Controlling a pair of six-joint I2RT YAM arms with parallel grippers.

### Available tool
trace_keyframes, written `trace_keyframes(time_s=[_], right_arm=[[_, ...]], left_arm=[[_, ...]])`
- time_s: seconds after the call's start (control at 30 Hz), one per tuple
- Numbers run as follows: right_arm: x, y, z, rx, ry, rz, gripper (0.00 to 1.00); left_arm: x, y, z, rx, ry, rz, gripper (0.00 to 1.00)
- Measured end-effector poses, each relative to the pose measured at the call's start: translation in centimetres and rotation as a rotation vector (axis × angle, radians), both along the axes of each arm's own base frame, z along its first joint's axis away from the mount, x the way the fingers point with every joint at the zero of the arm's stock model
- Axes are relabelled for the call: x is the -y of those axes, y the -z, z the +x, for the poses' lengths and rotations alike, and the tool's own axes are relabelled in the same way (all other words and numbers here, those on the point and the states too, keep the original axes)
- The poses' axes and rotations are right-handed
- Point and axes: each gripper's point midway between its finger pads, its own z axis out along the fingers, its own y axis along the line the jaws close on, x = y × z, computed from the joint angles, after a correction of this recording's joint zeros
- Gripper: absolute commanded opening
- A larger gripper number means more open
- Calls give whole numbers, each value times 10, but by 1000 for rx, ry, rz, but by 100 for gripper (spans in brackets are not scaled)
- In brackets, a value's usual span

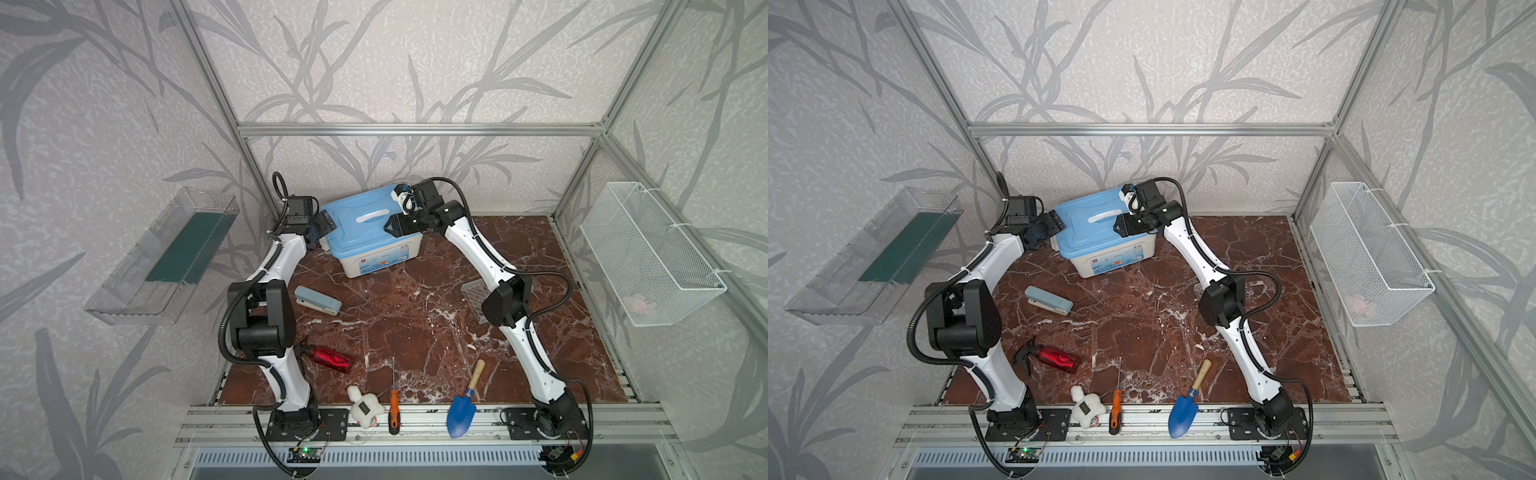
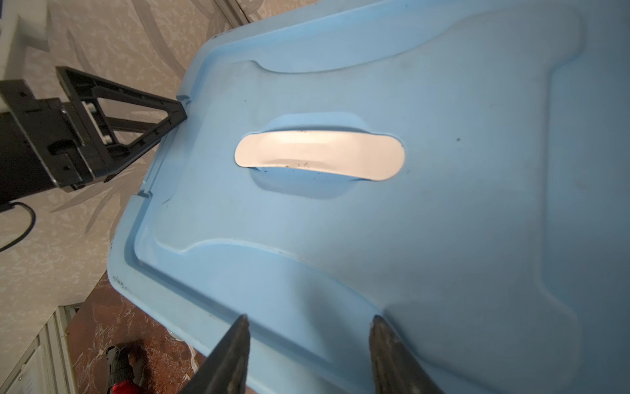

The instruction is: Organize the chemistry lab equipment

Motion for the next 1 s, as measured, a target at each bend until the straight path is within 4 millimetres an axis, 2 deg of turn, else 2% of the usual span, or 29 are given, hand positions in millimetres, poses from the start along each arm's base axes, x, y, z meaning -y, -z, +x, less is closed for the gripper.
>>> trace_keyframes(time_s=[0.03, 0.2, 0.3, 0.37, 0.5, 0.53, 0.57, 0.6, 0.7, 0.83, 1.0], right_arm=[[3, 0, 3, -1, 8, 2, 57], [15, -2, 10, -34, 34, 36, 57], [20, -3, 13, -48, 41, 50, 57], [20, -3, 13, -54, 39, 57, 56], [20, -1, 13, -60, 35, 59, 54], [20, 0, 12, -60, 33, 60, 54], [19, 0, 12, -59, 31, 61, 54], [19, 1, 12, -58, 30, 62, 54], [18, 1, 13, -54, 24, 69, 53], [17, 1, 12, -48, 12, 72, 51], [19, -3, 12, -51, 6, 85, 50]], left_arm=[[0, 0, -4, -7, -1, 0, 99], [3, -4, -32, 16, -7, -39, 99], [10, 4, -43, 63, -5, -117, 99], [15, 16, -41, 97, 2, -215, 99], [25, 23, -26, 186, 28, -358, 99], [27, 23, -23, 201, 37, -386, 94], [29, 23, -21, 214, 41, -404, 82], [31, 21, -18, 225, 49, -421, 77], [39, 15, -15, 245, 78, -449, 54], [38, 3, -11, 233, 74, -405, 41], [36, 0, -13, 160, 72, -326, 37]])
